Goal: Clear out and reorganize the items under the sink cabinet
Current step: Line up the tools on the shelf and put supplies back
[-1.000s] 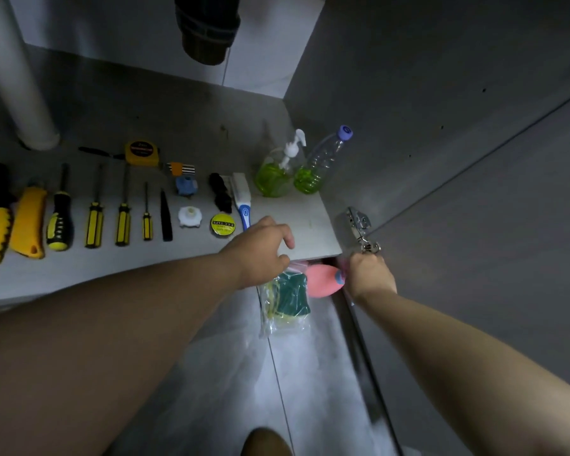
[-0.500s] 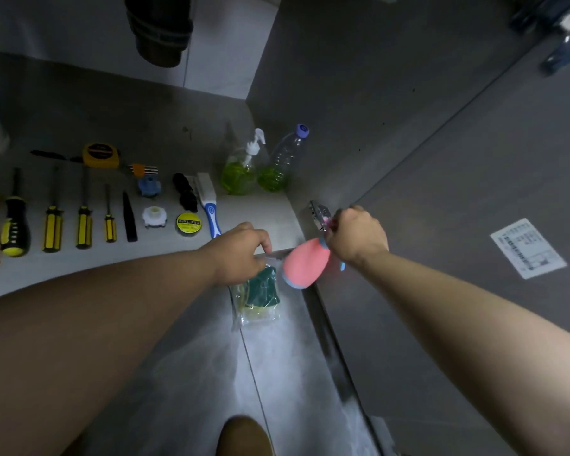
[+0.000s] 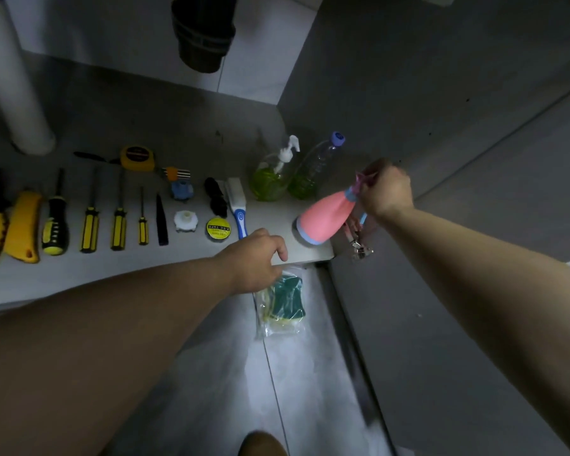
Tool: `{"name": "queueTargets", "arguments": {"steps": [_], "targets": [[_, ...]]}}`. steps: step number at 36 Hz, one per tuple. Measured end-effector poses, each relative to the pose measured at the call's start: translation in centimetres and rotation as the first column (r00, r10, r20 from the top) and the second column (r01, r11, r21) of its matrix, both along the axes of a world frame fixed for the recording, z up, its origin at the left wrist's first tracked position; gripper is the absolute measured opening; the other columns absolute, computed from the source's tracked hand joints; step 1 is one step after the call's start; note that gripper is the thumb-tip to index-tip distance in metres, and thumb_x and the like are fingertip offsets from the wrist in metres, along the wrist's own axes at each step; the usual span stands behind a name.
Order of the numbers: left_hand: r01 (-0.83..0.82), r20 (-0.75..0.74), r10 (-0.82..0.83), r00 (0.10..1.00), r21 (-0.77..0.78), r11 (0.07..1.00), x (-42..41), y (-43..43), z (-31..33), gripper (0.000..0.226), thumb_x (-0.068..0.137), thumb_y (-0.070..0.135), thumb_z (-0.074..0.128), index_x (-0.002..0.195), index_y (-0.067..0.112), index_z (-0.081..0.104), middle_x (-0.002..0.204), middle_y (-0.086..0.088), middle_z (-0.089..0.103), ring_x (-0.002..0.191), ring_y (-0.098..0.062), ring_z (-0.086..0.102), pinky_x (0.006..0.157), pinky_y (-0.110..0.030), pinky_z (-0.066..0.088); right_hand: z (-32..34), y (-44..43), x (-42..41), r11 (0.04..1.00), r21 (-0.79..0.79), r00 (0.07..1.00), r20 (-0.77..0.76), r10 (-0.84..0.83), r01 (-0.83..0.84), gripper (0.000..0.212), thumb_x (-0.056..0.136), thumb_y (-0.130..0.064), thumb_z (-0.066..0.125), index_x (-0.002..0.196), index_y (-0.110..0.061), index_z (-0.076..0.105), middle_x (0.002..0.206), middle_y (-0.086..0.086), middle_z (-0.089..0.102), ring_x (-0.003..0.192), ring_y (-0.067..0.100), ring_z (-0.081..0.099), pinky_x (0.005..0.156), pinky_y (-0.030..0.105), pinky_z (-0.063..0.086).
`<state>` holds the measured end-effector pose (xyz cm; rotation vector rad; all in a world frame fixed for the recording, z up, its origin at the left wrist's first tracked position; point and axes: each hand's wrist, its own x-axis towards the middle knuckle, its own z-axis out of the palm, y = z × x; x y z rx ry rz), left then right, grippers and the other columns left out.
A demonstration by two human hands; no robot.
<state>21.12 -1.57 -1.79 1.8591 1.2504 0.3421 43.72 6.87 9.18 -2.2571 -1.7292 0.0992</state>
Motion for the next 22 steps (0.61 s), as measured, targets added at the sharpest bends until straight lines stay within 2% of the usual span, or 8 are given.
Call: {"name": "queueTargets", "arguments": {"steps": [5, 10, 14, 22], "targets": [[-0.011, -0.003, 0.011, 1.0, -0.006, 1.0, -0.5, 0.5, -0.5, 0.019, 0.093, 0.022, 0.063, 0.111, 0.026, 0.064, 0.116, 0.001, 0.046, 0.093, -0.023, 0.063, 0.092, -0.043, 0.053, -0.9, 1.9, -0.6, 0.999, 0.034, 0.999, 0.014, 0.032, -0.032, 0.022, 0.094, -0.029, 0.063, 0.109, -0.013, 0.066, 0.117, 0.02, 0.062, 0.103, 0.039, 0.064, 0.091, 0.044, 0.053], [-0.018, 0.01, 0.018, 1.0, 0.0, 1.0, -0.5, 0.8, -0.6, 0.02, 0.094, 0.022, 0.062, 0.113, 0.025, 0.064, 0.118, 0.0, 0.047, 0.093, -0.024, 0.062, 0.092, -0.042, 0.053, -1.8, 2.9, -0.9, 0.998, 0.038, 0.996, 0.074, 0.056, -0.059, 0.022, 0.095, -0.032, 0.062, 0.106, -0.013, 0.063, 0.114, 0.021, 0.055, 0.094, 0.044, 0.062, 0.081, 0.04, 0.05], [-0.015, 0.004, 0.015, 1.0, -0.001, 1.0, -0.2, 0.8, -0.5, 0.019, 0.095, 0.022, 0.061, 0.114, 0.025, 0.063, 0.118, 0.0, 0.047, 0.094, -0.024, 0.062, 0.092, -0.042, 0.053, -2.6, 3.3, -0.7, 0.998, -0.002, 0.994, 0.09, 0.057, -0.057, 0.024, 0.094, -0.032, 0.064, 0.108, -0.013, 0.064, 0.115, 0.021, 0.052, 0.095, 0.046, 0.061, 0.085, 0.043, 0.053], [0.008, -0.014, -0.008, 1.0, -0.008, 1.0, 0.2, 0.3, -0.8, 0.018, 0.095, 0.022, 0.062, 0.112, 0.024, 0.064, 0.117, -0.001, 0.047, 0.097, -0.026, 0.061, 0.095, -0.042, 0.051, -2.9, 2.6, -0.2, 0.997, -0.042, 0.991, 0.109, 0.077, -0.072, 0.03, 0.097, -0.03, 0.057, 0.122, -0.017, 0.067, 0.122, 0.02, 0.049, 0.1, 0.046, 0.061, 0.091, 0.039, 0.05]]}}
